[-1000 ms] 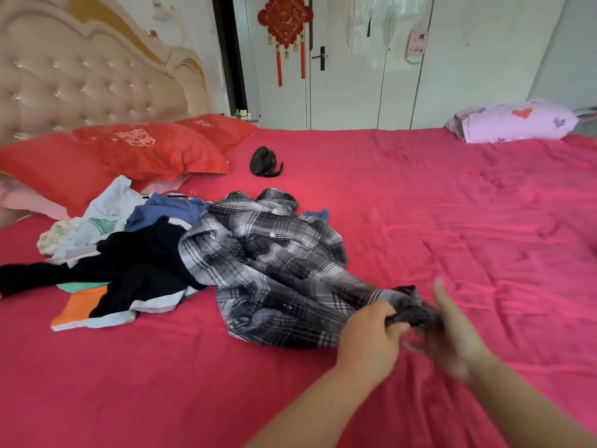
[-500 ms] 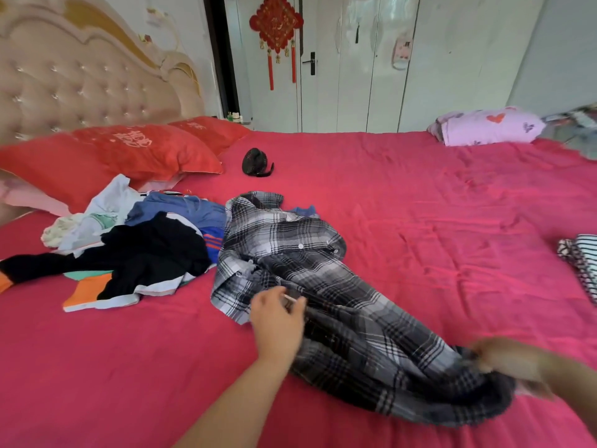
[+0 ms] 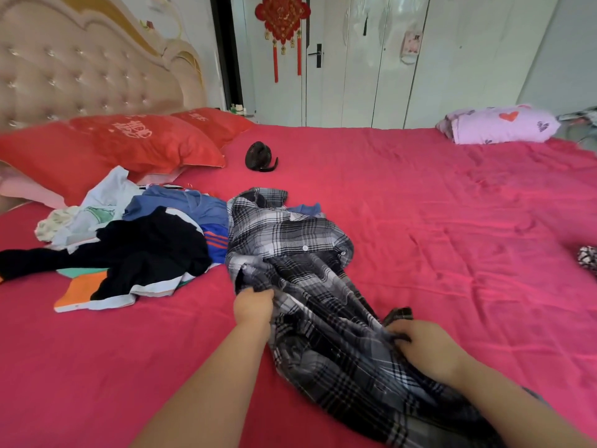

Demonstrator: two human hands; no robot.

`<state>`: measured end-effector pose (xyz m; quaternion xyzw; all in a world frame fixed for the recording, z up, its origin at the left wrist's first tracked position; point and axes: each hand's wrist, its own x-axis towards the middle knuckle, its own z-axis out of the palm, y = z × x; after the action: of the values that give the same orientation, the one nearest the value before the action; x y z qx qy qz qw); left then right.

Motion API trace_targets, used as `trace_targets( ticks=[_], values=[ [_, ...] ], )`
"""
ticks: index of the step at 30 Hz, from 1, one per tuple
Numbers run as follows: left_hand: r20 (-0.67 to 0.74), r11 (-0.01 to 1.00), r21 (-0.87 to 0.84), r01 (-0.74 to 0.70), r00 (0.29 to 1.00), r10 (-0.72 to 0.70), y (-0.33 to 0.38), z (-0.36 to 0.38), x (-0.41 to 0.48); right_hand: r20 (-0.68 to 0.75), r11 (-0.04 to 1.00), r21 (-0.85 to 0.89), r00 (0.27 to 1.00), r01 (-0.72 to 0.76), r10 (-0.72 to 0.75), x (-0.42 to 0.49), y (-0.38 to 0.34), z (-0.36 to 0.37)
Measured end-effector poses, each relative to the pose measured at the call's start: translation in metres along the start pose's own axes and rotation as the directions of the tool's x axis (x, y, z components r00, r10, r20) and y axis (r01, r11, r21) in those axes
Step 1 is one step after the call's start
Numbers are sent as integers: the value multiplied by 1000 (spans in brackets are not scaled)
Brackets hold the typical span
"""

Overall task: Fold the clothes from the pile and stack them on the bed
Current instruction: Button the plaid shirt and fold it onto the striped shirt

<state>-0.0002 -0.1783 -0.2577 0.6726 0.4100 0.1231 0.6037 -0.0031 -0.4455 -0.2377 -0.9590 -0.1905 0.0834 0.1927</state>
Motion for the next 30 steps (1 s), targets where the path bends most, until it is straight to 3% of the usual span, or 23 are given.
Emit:
trace_targets(
  ticks=[3, 5, 7, 8, 9, 10, 12, 14, 16, 19, 22, 25, 27, 30],
  values=[
    [-40, 962, 96, -257, 964, 262, 24, 1, -29, 246, 998, 18, 967, 66, -68, -21, -4, -26],
    [56, 920, 63, -386, 922, 383, 32, 6, -44, 529, 992, -23, 844, 121, -91, -37, -6, -45],
    [156, 912, 58, -406, 906, 393, 34, 11, -56, 735, 986, -57, 675, 158, -66, -47, -9, -58],
    [180, 913, 55, -404, 904, 388, 35, 10, -64, 769, 985, -41, 635, 165, -74, -47, -10, -63],
    [178, 919, 49, -392, 908, 378, 35, 7, -69, 762, 991, -12, 642, 133, -77, -43, -11, -65],
    [158, 924, 51, -378, 917, 366, 33, 2, -70, 697, 996, 33, 712, 83, -83, -32, -13, -65],
    [133, 931, 117, -344, 935, 329, 26, -9, -69, 399, 997, 73, 915, 33, -59, -5, -15, -60],
    [135, 925, 181, -333, 941, 312, 19, -20, -67, 93, 1000, 6, 996, 8, -8, 27, -23, -49],
    [163, 913, 225, -339, 937, 308, 13, -26, -67, -28, 1000, 4, 1000, 5, -5, 60, -33, -34],
    [190, 874, 303, -380, 923, 335, 4, -34, -62, -62, 999, 13, 997, -39, 40, 104, -45, -12],
    [211, 816, 387, -429, 903, 374, -3, -36, -50, -74, 980, -151, 990, -126, 116, 128, -45, -2],
    [233, 760, 414, -501, 865, 444, -1, -35, -44, -91, 964, -245, 992, -104, 84, 140, -35, 1],
    [217, 739, 414, -532, 846, 487, 3, -34, -42, -146, 988, -140, 988, -63, 43, 138, -26, -1],
    [186, 705, 414, -576, 812, 553, 14, -33, -43, -350, 992, 126, 934, -31, 74, 112, -14, -27]
  ],
)
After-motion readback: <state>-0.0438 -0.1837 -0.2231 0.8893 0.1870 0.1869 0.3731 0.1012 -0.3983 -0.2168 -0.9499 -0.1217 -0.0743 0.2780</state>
